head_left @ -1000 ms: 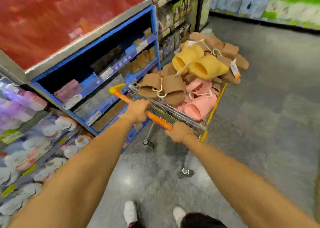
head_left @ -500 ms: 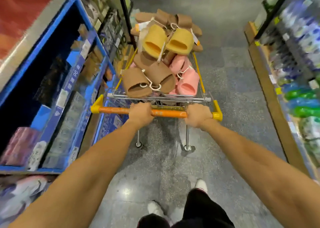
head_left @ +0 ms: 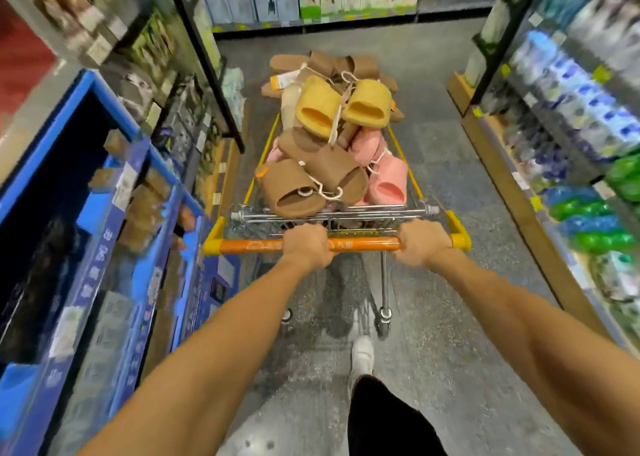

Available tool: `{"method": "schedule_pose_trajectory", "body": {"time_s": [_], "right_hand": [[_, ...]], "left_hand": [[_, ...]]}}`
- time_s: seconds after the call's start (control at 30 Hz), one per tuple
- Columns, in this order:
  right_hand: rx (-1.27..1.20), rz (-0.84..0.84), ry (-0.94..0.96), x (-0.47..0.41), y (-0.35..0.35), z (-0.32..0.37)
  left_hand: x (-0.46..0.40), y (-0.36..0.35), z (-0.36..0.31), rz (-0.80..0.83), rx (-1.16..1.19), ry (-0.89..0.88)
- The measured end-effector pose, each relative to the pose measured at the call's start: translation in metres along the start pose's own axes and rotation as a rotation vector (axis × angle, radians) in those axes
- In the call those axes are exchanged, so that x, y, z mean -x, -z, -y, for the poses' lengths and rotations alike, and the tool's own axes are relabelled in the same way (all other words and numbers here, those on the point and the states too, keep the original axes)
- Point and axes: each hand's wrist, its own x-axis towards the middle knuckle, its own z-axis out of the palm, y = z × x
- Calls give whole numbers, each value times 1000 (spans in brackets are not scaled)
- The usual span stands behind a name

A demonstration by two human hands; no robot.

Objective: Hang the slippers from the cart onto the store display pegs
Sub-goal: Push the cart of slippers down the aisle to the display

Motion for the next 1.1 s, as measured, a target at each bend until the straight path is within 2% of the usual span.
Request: {"method": "schedule_pose_trajectory", "body": {"time_s": [0.43,1.1], "right_hand": [[-27,30,-3,-253,84,-76],[-135,43,-251,-675,222,-203]], "left_hand": [[-268,104,8,43,-50,-40],[-763,275,21,72,-145,-297]]}}
